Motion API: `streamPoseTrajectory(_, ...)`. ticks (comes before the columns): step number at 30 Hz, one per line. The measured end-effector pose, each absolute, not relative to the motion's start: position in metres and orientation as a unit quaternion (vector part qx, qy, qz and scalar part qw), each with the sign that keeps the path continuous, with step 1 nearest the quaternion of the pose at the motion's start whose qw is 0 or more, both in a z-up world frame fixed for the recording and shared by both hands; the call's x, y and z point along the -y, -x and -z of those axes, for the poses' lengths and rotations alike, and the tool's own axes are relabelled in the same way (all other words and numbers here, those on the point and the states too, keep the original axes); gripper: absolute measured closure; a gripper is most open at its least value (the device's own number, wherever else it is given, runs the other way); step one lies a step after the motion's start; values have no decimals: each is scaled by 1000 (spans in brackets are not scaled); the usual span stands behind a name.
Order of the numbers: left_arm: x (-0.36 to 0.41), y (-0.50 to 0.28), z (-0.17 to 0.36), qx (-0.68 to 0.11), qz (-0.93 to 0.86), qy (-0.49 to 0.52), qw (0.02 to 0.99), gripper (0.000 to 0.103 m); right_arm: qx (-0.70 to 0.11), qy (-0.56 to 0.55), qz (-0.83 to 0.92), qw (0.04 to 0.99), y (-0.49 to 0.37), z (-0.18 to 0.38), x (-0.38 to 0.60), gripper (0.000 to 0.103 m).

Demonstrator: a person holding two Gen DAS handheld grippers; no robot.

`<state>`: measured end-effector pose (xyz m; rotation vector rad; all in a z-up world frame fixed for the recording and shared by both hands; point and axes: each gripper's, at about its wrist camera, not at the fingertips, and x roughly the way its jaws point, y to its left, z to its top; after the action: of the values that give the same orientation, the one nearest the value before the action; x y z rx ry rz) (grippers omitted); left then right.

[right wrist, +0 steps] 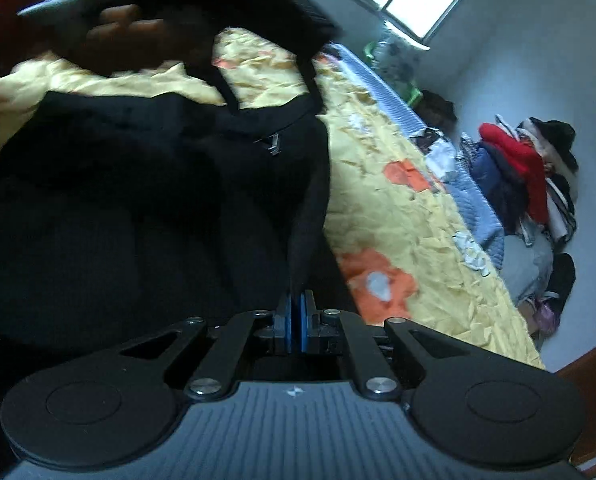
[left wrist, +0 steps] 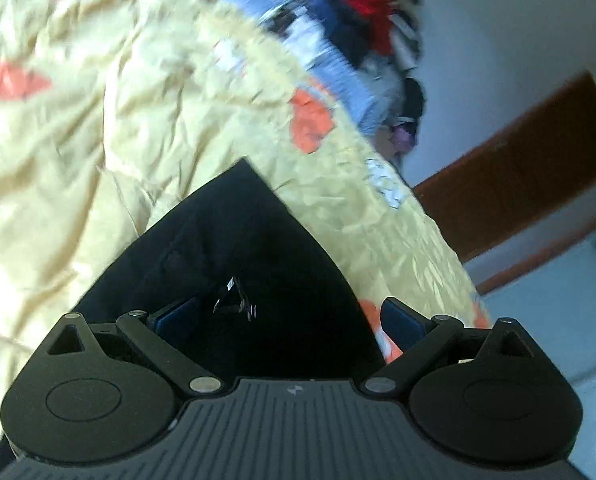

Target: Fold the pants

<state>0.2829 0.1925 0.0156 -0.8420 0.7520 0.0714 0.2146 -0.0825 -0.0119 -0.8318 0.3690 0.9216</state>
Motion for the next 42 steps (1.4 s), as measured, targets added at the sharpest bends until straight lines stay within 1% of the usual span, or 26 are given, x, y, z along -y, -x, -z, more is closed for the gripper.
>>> streamPoseTrajectory(5,-211,-315,-2,-386,-44,447,806,7,-166,392,-426,798,-210,17,85,99)
streamPoseTrajectory(7,-214,-315,-2,-385,-47,460,798,17,-164,405,-425,793,-206,21,83,99)
streamPoseTrajectory(8,-214,-312,-3,-387,-53,454,801,37,-163,407,-424,792,-206,22,82,99)
streamPoseTrajectory(9,-212,-309,-6,-389,-55,442,807,73,-164,406,-422,794,-205,23,81,99)
streamPoseTrajectory(10,-211,-304,-5,-387,-37,441,809,86,-164,401,-420,797,-205,23,81,99)
streamPoseTrajectory(11,-211,-298,-3,-384,-27,453,804,94,-165,395,-419,801,-205,22,83,99)
streamPoseTrajectory(12,-211,-288,-4,-378,-29,461,802,99,-168,385,-418,805,-205,20,84,98)
streamPoseTrajectory(19,-200,-193,-32,-326,-12,419,847,100,-195,293,-443,824,-177,-1,108,98)
streamPoseTrajectory(22,-201,-150,-36,-322,-7,412,852,100,-208,250,-471,820,-153,-9,120,98)
streamPoseTrajectory(26,-206,-105,-25,-339,-22,406,848,100,-228,210,-515,799,-117,-8,126,98)
streamPoseTrajectory(29,-208,-89,-13,-359,-34,394,845,100,-242,221,-526,785,-97,4,119,98)
streamPoseTrajectory(32,-207,-80,0,-376,-45,390,839,100,-258,225,-521,782,-97,18,115,99)
streamPoseTrajectory(38,-201,-71,9,-387,-49,371,843,99,-271,200,-515,788,-98,21,121,99)
streamPoseTrajectory(40,-199,-73,14,-397,-47,362,842,97,-279,204,-512,786,-99,30,119,99)
streamPoseTrajectory(41,-198,-72,14,-395,-50,358,845,87,-276,195,-511,790,-98,32,120,99)
streamPoseTrajectory(42,-198,-71,13,-393,-53,357,846,81,-279,185,-511,792,-95,33,125,98)
